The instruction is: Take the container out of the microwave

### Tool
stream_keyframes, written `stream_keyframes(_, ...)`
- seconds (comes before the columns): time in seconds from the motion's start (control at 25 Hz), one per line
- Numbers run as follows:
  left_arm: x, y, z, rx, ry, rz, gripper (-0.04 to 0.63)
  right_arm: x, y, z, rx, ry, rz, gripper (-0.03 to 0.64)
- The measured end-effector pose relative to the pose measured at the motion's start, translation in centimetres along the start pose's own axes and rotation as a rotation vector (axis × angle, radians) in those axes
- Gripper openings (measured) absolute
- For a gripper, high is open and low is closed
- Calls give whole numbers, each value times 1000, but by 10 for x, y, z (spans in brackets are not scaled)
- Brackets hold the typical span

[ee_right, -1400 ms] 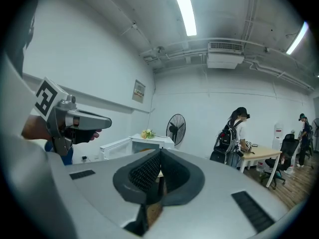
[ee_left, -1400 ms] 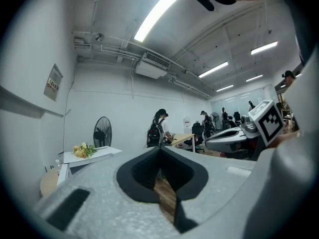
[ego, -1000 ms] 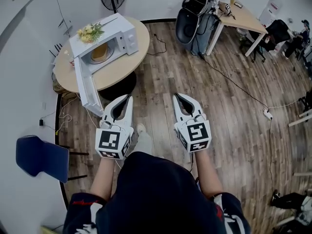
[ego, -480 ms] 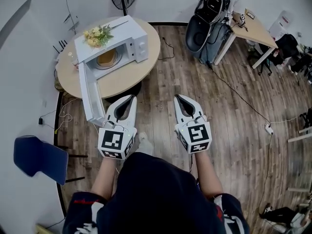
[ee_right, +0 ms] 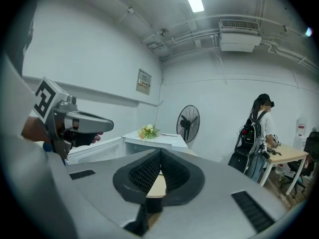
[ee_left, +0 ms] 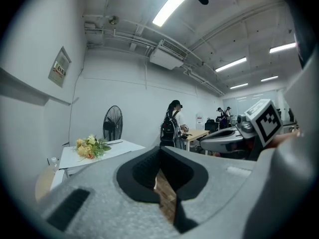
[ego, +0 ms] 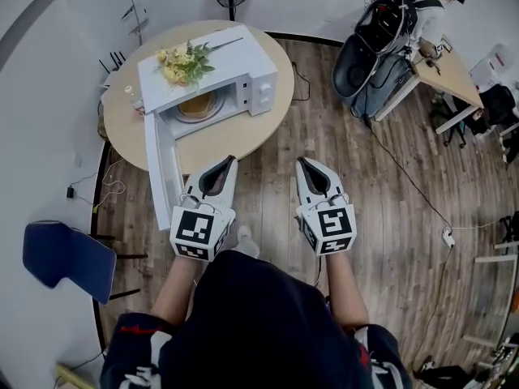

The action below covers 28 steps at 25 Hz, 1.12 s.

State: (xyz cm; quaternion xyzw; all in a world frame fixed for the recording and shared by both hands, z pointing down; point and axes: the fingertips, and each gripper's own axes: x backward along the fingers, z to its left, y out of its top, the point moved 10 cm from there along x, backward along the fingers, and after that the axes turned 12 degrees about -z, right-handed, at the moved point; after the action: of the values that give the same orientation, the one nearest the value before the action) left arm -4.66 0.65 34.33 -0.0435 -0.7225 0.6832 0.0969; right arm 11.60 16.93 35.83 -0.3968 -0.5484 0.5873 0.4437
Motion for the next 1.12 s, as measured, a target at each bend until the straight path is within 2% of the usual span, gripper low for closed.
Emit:
stream_keyframes(0.32, -42, -17, 62, 52, 0, 9, 12, -78, -2, 1, 22, 19, 24, 8)
stream_keyframes(0.52, -54, -29, 84, 85, -1, 15, 14, -107, -6, 4, 57, 39, 56, 8)
stream_keyframes(0.76, -59, -43, 101, 123, 41, 41, 14, -138, -10, 7, 63, 93, 60, 8)
stream_keyframes(0.96, -67, -50, 108, 114, 89, 82, 14, -165, -21, 4, 49, 180, 76, 8)
stream_keyframes(1.12, -78, -57, 121, 116, 176, 94, 14, -198, -28, -1, 52, 294, 62, 8)
